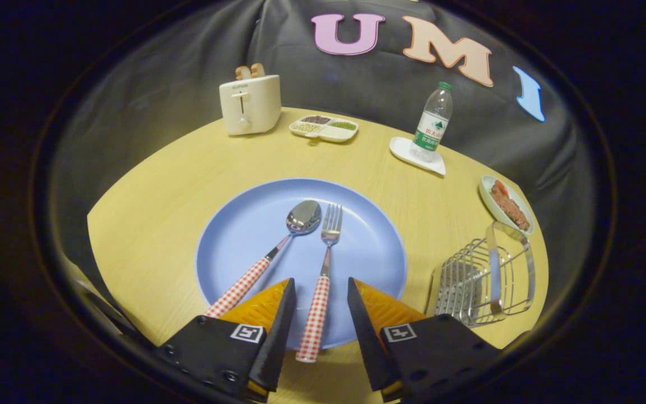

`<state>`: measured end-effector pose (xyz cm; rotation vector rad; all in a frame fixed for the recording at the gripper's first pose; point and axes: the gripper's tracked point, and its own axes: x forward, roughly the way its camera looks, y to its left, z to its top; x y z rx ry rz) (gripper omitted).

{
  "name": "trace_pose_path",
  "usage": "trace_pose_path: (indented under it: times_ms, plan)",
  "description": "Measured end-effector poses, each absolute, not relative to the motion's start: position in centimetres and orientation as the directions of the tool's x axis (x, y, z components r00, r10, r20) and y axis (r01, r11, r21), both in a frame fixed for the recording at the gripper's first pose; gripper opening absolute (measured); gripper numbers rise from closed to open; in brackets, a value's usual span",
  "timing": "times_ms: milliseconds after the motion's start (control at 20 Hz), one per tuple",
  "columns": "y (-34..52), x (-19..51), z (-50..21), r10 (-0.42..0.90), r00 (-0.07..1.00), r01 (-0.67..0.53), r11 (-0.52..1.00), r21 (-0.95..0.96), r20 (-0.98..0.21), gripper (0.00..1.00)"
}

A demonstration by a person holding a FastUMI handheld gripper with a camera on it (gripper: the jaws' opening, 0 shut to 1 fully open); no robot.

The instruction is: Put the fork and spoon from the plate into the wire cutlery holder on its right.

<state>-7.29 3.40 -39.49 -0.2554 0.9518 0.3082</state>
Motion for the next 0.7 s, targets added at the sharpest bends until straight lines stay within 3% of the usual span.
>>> trace_pose_path:
  times_ms: [200, 300, 400, 700]
  plan:
    - [2.9, -7.4, -39.7, 0.126, 0.533, -0.346, 0.935, -0.08, -0.836, 0.24]
    - [2.4, -7.5, -38.5, 0.102, 0.542, -0.334, 0.937, -0.102, -0.834, 0.25]
    - [2.2, -7.2, -39.3, 0.094, 0.535, -0.322, 0.941, -0.1, -0.839, 0.13]
    - [1.6, -7.5, -39.2, 0.083, 0.511, -0.301, 0.95, -0.087, -0.856, 0.13]
